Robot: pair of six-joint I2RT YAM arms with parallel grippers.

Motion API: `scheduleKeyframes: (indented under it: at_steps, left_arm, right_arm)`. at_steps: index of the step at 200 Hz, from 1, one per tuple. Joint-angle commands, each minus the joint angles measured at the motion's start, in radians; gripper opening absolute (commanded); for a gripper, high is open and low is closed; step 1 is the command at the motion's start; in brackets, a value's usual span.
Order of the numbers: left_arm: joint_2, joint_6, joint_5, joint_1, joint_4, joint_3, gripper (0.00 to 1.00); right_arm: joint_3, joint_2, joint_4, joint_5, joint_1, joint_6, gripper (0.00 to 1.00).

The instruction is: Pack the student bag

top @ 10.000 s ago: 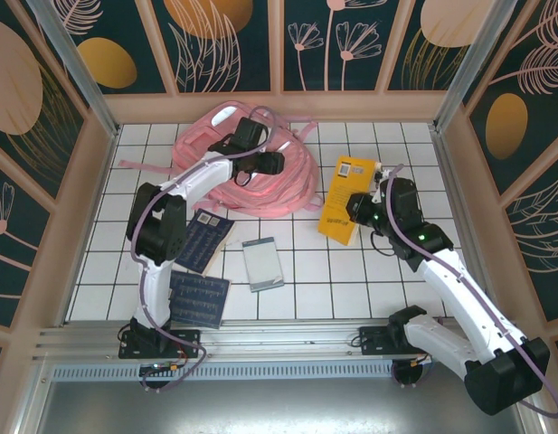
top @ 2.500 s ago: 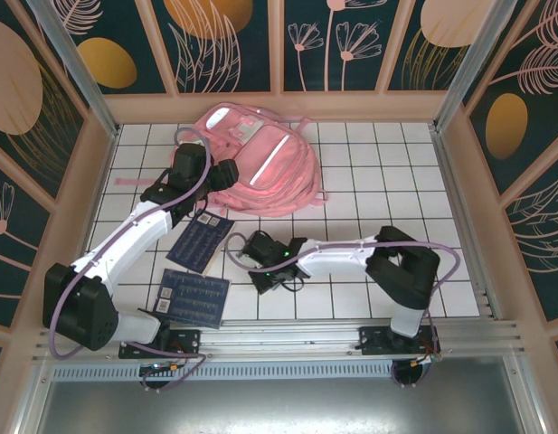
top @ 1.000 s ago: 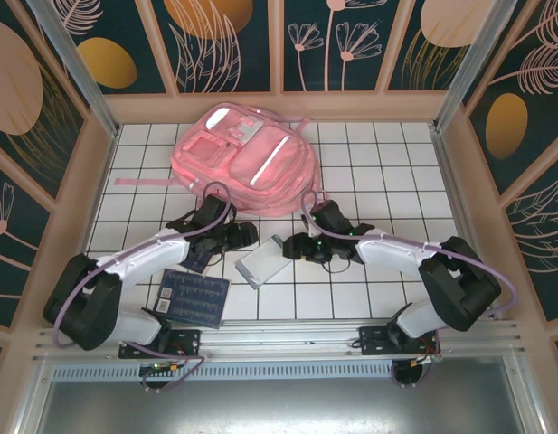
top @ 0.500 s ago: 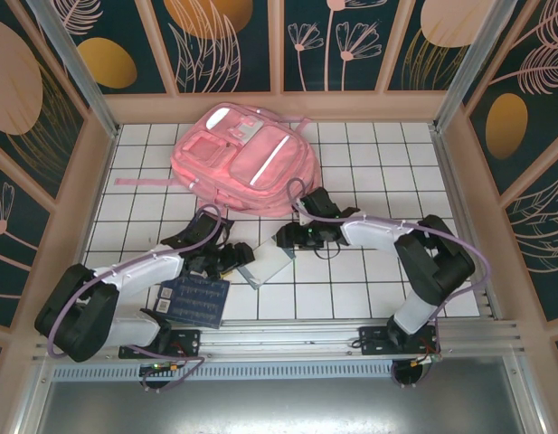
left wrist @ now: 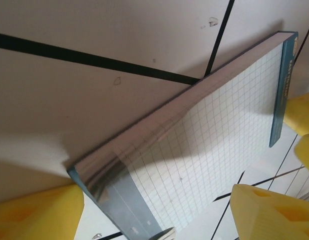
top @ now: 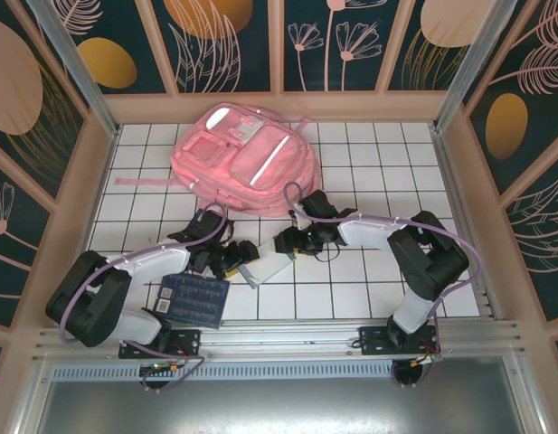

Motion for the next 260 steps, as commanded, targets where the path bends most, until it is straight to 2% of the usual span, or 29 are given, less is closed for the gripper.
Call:
scheduleKeyframes:
  at_steps: [1, 50, 75, 110, 134, 144, 162, 178, 214, 260]
  left_arm:
    - [0.036, 0.003, 0.022, -0.011, 0.064, 0.03, 0.78]
    - [0.076, 0.019, 0.02, -0.012, 0.085, 0.062, 0.78]
    - [0.11, 0.027, 0.023, -0.014, 0.102, 0.064, 0.78]
    - [0.134, 0.042, 0.014, -0.017, 0.11, 0.06, 0.78]
    - [0.141, 0.068, -0.004, -0.017, 0.091, 0.062, 0.78]
    - [0.143, 0.077, -0.013, -0.017, 0.08, 0.062, 0.78]
    - [0.148, 0.088, -0.026, -0.017, 0.071, 0.055, 0.78]
    - [0.153, 0.096, -0.038, -0.017, 0.061, 0.056, 0.78]
    - [0.158, 0.122, -0.067, -0.016, 0.022, 0.08, 0.77]
    - [0.161, 0.128, -0.07, -0.019, 0.01, 0.098, 0.77]
  right_arm:
    - [-0.026, 0.022, 0.022, -0.053, -0.006, 0.001, 0.61]
    - [-0.077, 0.006, 0.101, -0.149, -0.011, 0.058, 0.61]
    - [-0.141, -0.012, 0.263, -0.265, -0.042, 0.164, 0.61]
    - [-0.17, -0.008, 0.369, -0.335, -0.059, 0.239, 0.6]
    - [-0.172, 0.0, 0.358, -0.369, -0.051, 0.223, 0.59]
    - [-0.145, -0.006, 0.26, -0.317, -0.048, 0.17, 0.58]
    - [-0.082, -0.02, 0.058, -0.12, -0.035, 0.064, 0.58]
    - [-0.065, -0.027, -0.008, -0.012, -0.033, 0.038, 0.58]
    - [-0.026, 0.022, -0.058, 0.074, -0.017, 0.047, 0.58]
    - [0.045, 0.091, -0.096, 0.142, 0.053, 0.044, 0.58]
